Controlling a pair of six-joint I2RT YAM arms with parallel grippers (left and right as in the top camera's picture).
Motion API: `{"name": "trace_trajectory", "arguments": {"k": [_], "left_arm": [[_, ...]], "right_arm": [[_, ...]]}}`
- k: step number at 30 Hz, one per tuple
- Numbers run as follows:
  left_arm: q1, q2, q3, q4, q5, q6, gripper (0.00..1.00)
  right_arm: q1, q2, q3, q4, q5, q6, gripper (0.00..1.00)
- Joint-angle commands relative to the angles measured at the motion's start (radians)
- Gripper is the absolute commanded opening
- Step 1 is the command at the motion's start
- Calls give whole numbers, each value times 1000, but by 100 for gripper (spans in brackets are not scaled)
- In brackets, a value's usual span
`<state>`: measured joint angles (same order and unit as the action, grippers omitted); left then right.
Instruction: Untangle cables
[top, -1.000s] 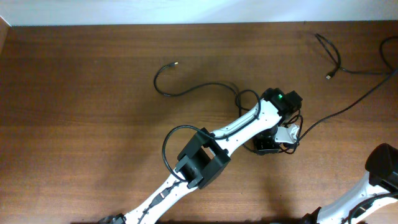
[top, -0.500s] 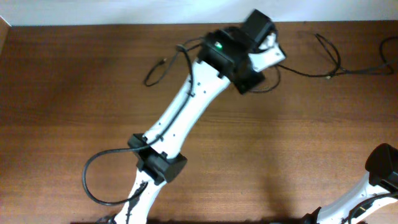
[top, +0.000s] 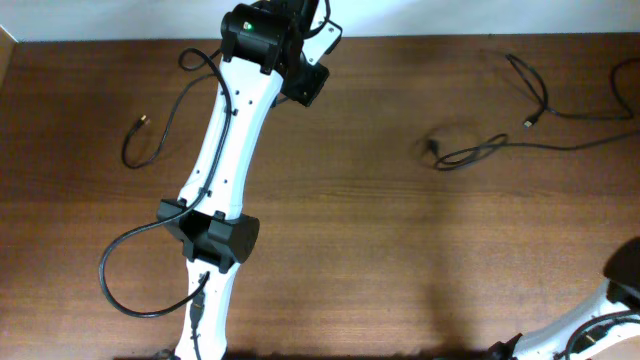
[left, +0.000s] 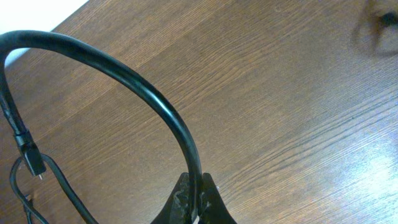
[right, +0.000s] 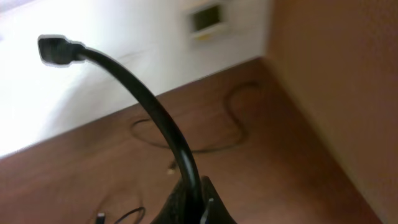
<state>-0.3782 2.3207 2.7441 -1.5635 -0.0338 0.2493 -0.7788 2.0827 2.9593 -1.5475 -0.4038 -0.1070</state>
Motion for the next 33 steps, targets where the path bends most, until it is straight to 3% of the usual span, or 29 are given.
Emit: {"name": "trace_trajectory", "arguments": {"k": [1,4,7,9,13,17,22,26,30,31,32,33], "left_arm": [[5,-10,4,-2,4,-10,0],[5,-10,4,-3,0,-10,0],[6,-10,4,-5,0,-9,0],[5,-10,4,-5,1,-10,0],[5,-10,4,-32,1,-10,0],[5,-10,4,-45,-9,-10,0],[5,-10,4,-42,-38,-9,0],[5,-10,4,-35,-39,-9,0],[5,-10,4,-35,-38,-9,0],[5,-10,4,-35,-38,-10,0],[5,-10,4,-36,-36,-10,0],[5,-10,4,-32,-34,-10,0]], "right_arm": [[-198,7,-5,14,49,116,4],[-357,7,-5,17,24,176,4],[-469,7,-5,26,-160,174,4],[-402,7,-5,40,-165,144,4],[-88,103,-5,104,-27,-37,4],[-1,279,-5,-1,15,-117,4],[-212,269,-6,-43,-90,-94,4],[-467,220,-6,-29,-270,-70,4],[-578,220,-6,-8,-363,-55,4],[-573,220,-6,-10,-397,-72,7],[-553,220,-6,-21,-443,-84,39],[-477,220,-6,-34,-474,-153,4]]}}
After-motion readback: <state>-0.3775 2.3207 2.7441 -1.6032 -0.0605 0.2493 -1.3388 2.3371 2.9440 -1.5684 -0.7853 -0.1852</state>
